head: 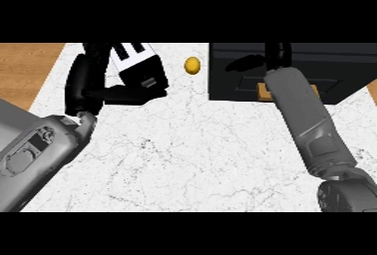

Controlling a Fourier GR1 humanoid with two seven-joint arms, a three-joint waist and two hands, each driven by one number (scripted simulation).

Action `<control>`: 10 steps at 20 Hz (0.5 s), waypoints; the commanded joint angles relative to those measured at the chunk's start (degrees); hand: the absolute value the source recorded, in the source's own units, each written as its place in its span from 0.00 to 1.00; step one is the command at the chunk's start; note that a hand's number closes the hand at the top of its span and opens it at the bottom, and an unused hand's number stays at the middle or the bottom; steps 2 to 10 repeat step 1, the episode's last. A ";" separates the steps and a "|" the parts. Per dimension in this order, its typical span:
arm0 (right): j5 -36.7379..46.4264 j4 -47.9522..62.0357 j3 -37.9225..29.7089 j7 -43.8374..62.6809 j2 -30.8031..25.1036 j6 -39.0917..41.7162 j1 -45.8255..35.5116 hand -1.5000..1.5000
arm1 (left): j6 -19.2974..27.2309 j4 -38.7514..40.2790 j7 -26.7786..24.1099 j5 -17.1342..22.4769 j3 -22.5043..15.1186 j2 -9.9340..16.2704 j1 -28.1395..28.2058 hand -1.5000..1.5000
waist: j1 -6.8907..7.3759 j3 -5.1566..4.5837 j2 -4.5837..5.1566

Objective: Pick up the can, place it into the drawer and close the drawer

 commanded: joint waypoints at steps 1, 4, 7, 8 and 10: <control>-5.45 -1.08 -3.75 -0.81 1.27 1.16 -2.56 0.00 | 0.77 -0.28 -0.35 -1.75 0.40 -0.82 1.01 0.00 | -0.27 -0.27 -0.57; -5.45 -1.08 -3.75 -0.81 1.27 1.16 -2.56 0.00 | 0.77 -0.28 -0.35 -1.75 0.40 -0.82 1.01 0.00 | -0.27 -0.27 -0.57; -5.45 -1.08 -3.75 -0.81 1.27 1.16 -2.56 0.00 | 0.77 -0.28 -0.35 -1.75 0.40 -0.82 1.01 0.00 | -0.27 -0.27 -0.57; -5.45 -1.08 -3.75 -0.81 1.27 1.16 -2.56 0.00 | 0.77 -0.28 -0.35 -1.75 0.40 -0.82 1.01 0.00 | -0.27 -0.27 -0.57; -5.45 -1.08 -3.75 -0.81 1.27 1.16 -2.56 0.00 | 0.77 -0.28 -0.35 -1.75 0.40 -0.82 1.01 0.00 | -0.27 -0.27 -0.57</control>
